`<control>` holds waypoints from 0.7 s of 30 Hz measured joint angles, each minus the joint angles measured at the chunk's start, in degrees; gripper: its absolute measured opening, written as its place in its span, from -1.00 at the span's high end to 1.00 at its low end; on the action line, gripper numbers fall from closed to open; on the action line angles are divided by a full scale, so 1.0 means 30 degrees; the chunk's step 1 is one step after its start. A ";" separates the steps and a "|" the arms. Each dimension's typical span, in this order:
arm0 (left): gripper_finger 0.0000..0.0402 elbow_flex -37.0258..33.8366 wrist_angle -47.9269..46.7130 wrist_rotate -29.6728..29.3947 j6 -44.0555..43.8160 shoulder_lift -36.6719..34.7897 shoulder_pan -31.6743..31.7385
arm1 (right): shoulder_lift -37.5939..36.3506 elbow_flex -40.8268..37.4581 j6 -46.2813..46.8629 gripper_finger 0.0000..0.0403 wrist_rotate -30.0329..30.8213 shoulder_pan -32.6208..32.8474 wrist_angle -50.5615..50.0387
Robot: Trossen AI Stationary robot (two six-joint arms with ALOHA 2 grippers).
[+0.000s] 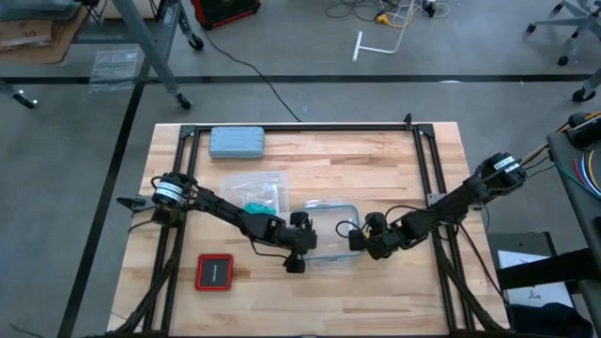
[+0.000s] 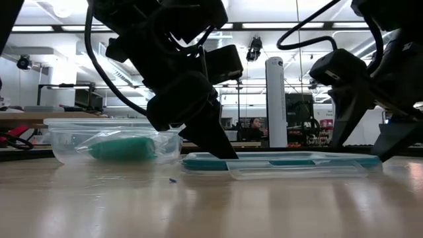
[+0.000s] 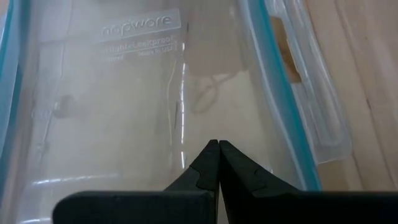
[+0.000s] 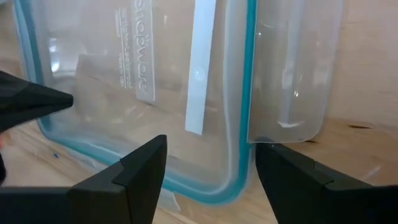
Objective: Roll bandage
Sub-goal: Close the transparent food container
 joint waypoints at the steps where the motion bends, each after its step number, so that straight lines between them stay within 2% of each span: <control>1: 1.00 0.0000 -0.0005 0.0013 0.0005 0.0000 0.0031 | 0.0062 0.0041 -0.0291 -0.15 -0.0177 -0.0043 0.0038; 12: 1.00 -0.0015 0.0110 0.0049 0.0379 0.0015 0.0506 | 0.0213 0.0000 -0.1043 0.06 -0.0274 -0.0123 0.0435; 21: 1.00 -0.0104 0.0121 0.0020 0.0393 0.0022 0.0648 | 0.0287 -0.1027 -0.1756 0.15 0.1144 -0.0440 0.3451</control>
